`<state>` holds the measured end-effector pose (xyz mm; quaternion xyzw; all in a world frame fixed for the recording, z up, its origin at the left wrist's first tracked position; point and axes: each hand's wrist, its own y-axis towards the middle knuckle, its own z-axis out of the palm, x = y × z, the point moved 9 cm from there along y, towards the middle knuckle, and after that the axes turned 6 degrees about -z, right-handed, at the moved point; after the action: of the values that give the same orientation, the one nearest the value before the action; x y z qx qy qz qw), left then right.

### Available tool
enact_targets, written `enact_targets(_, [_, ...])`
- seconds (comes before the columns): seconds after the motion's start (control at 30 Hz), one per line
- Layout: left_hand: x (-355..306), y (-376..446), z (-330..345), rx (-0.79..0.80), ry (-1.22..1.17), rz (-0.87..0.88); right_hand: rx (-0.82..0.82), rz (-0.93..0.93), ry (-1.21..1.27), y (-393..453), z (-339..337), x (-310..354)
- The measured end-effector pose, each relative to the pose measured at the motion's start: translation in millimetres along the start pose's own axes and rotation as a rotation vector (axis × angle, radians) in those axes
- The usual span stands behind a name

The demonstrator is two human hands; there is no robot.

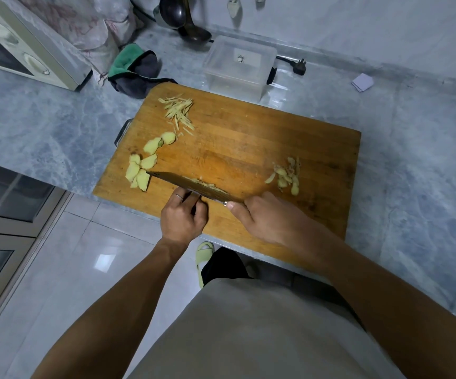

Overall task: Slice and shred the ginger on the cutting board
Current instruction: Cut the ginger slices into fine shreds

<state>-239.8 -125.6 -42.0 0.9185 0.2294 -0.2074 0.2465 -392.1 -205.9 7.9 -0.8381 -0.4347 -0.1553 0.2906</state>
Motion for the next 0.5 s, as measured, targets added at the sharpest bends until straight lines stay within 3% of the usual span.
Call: enact_targets(0.5, [-1,1,-4,-0.001,0.0,-0.018,-0.064,-0.02,0.031,5,9,-1])
